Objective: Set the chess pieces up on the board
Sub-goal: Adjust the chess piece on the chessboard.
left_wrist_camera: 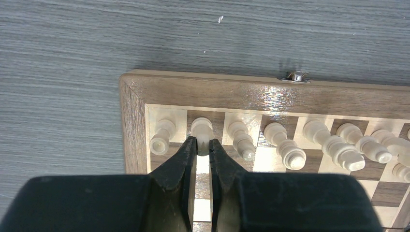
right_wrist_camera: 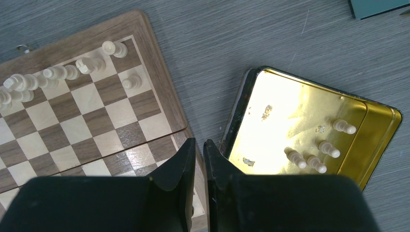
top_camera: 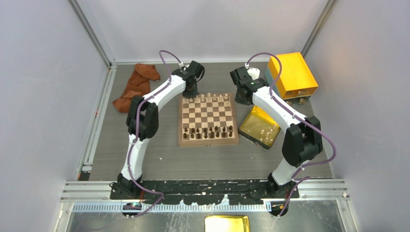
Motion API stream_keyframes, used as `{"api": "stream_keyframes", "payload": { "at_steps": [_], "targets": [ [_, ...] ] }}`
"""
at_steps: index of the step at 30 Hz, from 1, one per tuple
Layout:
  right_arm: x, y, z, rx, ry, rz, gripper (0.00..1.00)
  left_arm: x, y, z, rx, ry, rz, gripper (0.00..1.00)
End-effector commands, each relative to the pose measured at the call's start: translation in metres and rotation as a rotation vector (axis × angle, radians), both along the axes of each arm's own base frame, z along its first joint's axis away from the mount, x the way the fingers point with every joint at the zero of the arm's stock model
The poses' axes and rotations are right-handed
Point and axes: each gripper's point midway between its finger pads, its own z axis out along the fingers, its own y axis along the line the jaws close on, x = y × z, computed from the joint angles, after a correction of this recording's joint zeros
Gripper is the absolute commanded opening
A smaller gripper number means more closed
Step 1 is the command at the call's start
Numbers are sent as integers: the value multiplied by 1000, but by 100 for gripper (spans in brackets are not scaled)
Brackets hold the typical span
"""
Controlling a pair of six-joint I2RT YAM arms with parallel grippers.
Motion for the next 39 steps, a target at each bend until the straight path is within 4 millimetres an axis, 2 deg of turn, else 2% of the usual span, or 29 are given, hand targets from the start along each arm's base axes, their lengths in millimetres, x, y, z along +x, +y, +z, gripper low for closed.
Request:
{"api": "stream_keyframes", "payload": {
  "at_steps": [1,21,26,30,36,39],
  "targets": [
    [14,-1,16,3,-67,-22,18,9,-9,0,-40,-17,-17,0],
    [14,0,15,5,-65,-19,18,4,-3,-5,-14,3,-4,20],
    [14,0,15,5,-63,-18,18,4,0,-5,0,0,2,28],
    [14,0,16,5,-65,-18,17,5,0,-3,0,-4,5,29],
    [15,0,17,3,-68,-16,18,7,0,0,-1,-13,6,39],
    [15,0,17,1,-67,-15,18,8,0,3,0,-20,8,40]
  ]
}}
